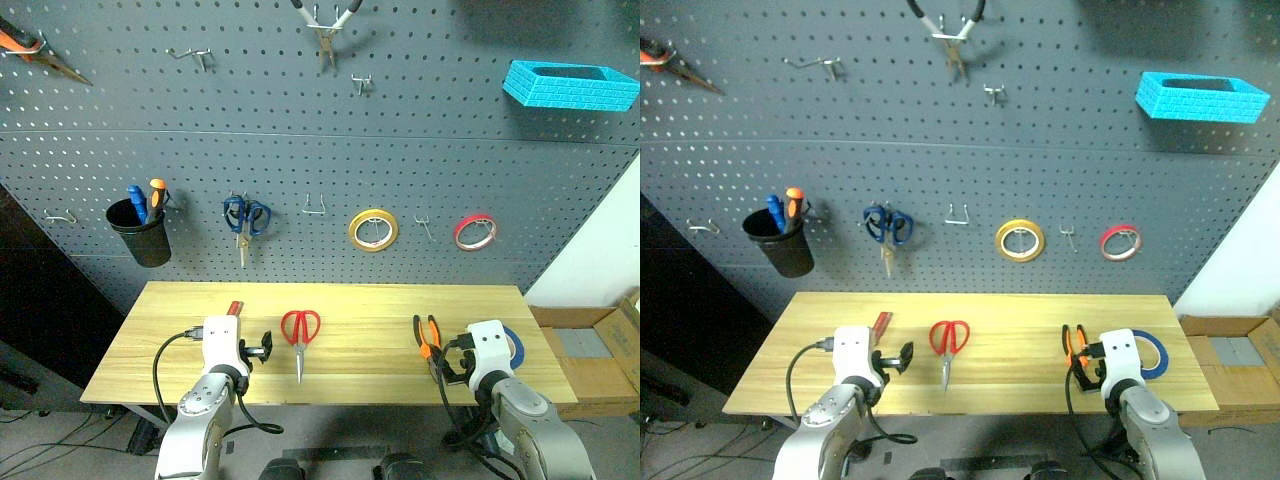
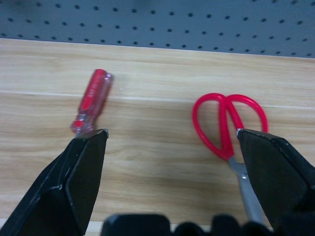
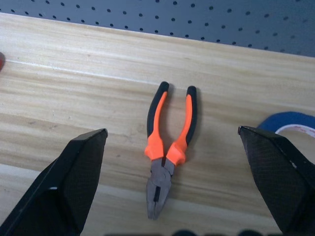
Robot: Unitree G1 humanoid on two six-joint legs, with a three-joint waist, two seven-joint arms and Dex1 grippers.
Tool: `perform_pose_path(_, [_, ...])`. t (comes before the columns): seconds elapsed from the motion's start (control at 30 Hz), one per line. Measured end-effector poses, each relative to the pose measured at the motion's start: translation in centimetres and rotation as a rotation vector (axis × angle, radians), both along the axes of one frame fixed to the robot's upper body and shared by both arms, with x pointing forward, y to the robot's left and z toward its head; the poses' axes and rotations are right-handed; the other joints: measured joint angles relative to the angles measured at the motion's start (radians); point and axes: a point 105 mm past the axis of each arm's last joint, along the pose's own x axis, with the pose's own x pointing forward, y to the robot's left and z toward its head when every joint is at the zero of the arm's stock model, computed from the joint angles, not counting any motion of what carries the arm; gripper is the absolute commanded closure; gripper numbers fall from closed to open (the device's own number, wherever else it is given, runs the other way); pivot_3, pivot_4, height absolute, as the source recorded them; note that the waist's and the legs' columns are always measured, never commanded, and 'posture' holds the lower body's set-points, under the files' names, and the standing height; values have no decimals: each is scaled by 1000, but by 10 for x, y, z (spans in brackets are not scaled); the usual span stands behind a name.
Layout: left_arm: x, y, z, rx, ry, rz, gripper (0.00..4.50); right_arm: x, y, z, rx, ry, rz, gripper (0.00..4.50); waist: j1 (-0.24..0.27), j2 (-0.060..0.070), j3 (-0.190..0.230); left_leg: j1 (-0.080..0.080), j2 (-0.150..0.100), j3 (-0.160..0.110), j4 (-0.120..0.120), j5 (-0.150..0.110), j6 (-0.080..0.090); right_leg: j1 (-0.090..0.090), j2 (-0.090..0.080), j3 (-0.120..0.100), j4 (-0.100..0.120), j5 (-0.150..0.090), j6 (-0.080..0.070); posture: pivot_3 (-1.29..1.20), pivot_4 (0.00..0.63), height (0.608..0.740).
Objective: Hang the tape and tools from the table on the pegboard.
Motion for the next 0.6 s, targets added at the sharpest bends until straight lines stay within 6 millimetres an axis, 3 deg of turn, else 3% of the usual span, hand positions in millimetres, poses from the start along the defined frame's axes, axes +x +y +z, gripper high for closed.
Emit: perform_pose_path(0.6, [2, 1, 7, 5, -29, 16, 4, 0, 0, -1, -1, 1, -2, 43, 0, 0, 0, 0, 0, 0, 0, 0, 0, 0, 0, 0, 0, 0, 0, 128, 14, 740])
